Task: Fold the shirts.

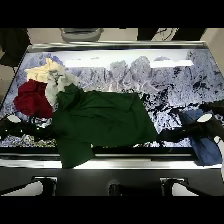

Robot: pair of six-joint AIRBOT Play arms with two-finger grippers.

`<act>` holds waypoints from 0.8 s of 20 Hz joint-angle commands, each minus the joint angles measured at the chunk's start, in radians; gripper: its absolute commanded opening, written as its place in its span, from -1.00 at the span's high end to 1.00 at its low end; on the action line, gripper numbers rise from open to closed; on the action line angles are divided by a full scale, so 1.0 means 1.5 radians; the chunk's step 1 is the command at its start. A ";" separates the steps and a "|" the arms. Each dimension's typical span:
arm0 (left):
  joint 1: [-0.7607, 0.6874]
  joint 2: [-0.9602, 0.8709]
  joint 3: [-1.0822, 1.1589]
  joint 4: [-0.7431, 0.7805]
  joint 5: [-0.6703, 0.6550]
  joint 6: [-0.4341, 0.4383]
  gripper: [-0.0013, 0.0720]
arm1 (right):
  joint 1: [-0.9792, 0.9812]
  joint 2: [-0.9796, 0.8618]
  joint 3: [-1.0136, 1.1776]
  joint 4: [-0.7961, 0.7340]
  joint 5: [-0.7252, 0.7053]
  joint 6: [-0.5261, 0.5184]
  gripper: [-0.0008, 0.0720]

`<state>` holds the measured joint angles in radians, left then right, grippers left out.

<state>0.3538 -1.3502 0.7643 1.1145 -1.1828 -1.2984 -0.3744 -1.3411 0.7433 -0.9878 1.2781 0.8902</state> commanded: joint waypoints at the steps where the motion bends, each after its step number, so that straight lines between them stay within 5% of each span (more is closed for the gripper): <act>1: -0.004 0.000 -0.001 0.005 0.011 -0.002 0.87 | 0.004 -0.021 -0.041 0.083 -0.070 -0.005 -0.68; 3: -0.004 0.000 -0.001 0.005 0.008 -0.002 0.87 | 0.034 -0.044 -0.041 0.085 -0.091 -0.005 -0.54; 4: -0.004 0.000 -0.001 0.005 0.004 -0.002 0.87 | 0.050 -0.051 -0.040 0.085 -0.111 0.003 -0.23; 5: -0.004 0.000 0.001 0.006 -0.002 -0.002 0.87 | 0.060 -0.054 -0.037 0.085 -0.125 0.012 0.45; 6: -0.003 0.000 0.008 0.006 -0.009 0.000 0.87 | 0.061 -0.053 -0.028 0.085 -0.125 0.020 0.87; 11: -0.004 0.073 0.169 0.002 -0.054 0.001 0.88 | 0.060 0.020 0.168 0.028 -0.053 -0.051 0.88; 16: -0.005 0.210 0.532 -0.058 -0.036 -0.061 0.87 | 0.060 0.210 0.523 -0.082 -0.157 -0.045 0.88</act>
<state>0.3454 -1.1343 1.2804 1.0687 -1.2537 -1.3396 -0.2844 -1.1656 1.2560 -0.9936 1.1461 0.8272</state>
